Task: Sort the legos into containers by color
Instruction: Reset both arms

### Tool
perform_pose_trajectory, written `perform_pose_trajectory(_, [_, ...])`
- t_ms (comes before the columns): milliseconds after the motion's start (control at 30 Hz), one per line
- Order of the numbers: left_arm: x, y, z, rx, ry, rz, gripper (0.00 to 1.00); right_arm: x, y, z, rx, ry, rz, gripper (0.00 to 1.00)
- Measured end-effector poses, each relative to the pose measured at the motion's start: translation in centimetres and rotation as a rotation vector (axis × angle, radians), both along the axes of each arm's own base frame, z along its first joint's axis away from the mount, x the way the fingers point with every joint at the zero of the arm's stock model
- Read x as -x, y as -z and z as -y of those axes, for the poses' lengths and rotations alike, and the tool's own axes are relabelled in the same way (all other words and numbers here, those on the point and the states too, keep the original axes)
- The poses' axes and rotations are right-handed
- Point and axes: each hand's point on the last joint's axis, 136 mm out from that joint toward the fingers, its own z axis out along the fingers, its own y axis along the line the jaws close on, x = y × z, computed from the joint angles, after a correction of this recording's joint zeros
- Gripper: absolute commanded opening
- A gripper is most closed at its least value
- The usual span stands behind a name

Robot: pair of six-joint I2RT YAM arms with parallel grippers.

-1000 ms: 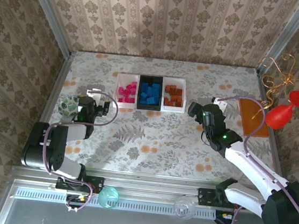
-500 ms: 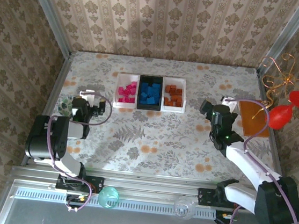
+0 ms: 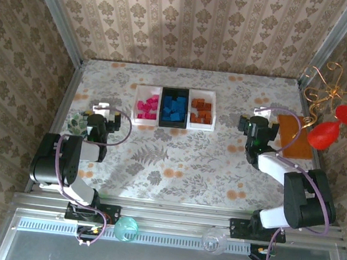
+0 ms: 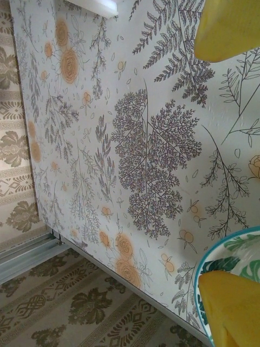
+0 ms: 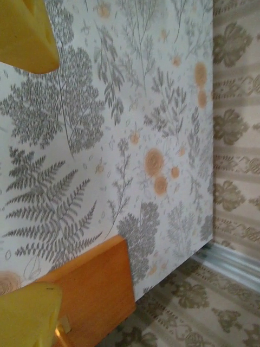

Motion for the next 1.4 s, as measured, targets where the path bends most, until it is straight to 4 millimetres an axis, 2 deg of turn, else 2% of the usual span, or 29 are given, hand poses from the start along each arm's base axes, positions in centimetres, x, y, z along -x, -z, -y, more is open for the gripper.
perform_pose_trajectory(133, [0.0,-0.1,-0.1,-0.001,-0.003,0.003,1.00,-0.4,-0.1,0.9,-0.016,0.032,0.015,1.00])
perform_pose_trajectory(300, [0.0,-0.1,-0.1,-0.002,-0.006,0.004,1.00,0.9,4.3,1.1,-0.040,0.003,-0.050,1.00])
perform_pose_trajectory(400, [0.0,-0.1,-0.1,-0.002,-0.007,0.004,1.00,1.6,5.5,0.8,-0.064,-0.032,-0.061,1.00])
perform_pose_trajectory(600, [0.0,-0.1,-0.1,-0.002,-0.007,0.005,1.00,1.3,5.0,-0.3,-0.097,-0.114,0.026,1.00])
perform_pose_trajectory(700, [0.0,-0.1,-0.1,-0.002,-0.007,0.005,1.00,1.6,5.7,-0.6,-0.104,-0.133,0.018,1.00])
perform_pose_trajectory(1400, [0.0,-0.1,-0.1,-0.002,-0.007,0.005,1.00,1.2,5.1,-0.5,-0.116,-0.148,0.045,1.00])
